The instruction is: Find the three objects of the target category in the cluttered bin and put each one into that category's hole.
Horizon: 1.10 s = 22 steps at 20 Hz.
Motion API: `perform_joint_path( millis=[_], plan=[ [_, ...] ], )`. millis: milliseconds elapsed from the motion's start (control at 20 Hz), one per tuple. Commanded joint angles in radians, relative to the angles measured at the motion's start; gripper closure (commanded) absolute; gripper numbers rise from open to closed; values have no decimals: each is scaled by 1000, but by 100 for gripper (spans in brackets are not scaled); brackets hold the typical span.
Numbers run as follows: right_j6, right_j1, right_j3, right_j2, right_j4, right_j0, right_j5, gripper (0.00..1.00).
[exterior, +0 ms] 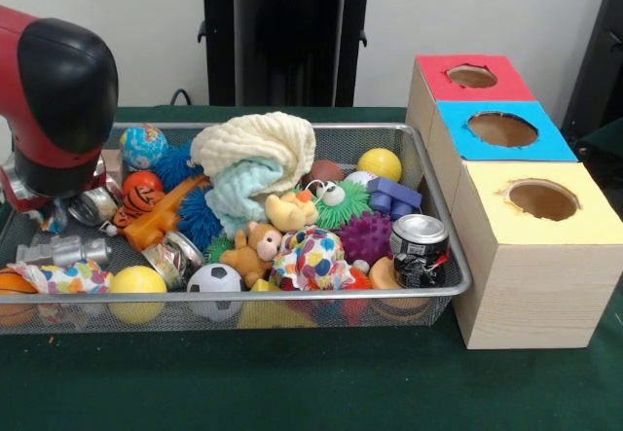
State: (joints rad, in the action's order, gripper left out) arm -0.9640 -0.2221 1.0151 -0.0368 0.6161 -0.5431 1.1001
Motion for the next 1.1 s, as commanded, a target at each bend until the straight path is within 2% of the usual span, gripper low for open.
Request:
perform_joint_path(
  millis=[50,150,250,400,550,850,1100],
  plan=[
    [-30,-42,78,-10,-64,9,171,100],
    [-8,-102,118,-27,-104,4,210,100],
    [-13,-149,156,-73,-180,-14,242,100],
    [-28,-219,234,-122,-286,-45,242,100],
    [-42,-247,274,-143,-350,-54,217,100],
    [-59,-244,292,-152,-410,-54,134,100],
    [-59,-220,285,-150,-421,-50,60,100]
  ],
)
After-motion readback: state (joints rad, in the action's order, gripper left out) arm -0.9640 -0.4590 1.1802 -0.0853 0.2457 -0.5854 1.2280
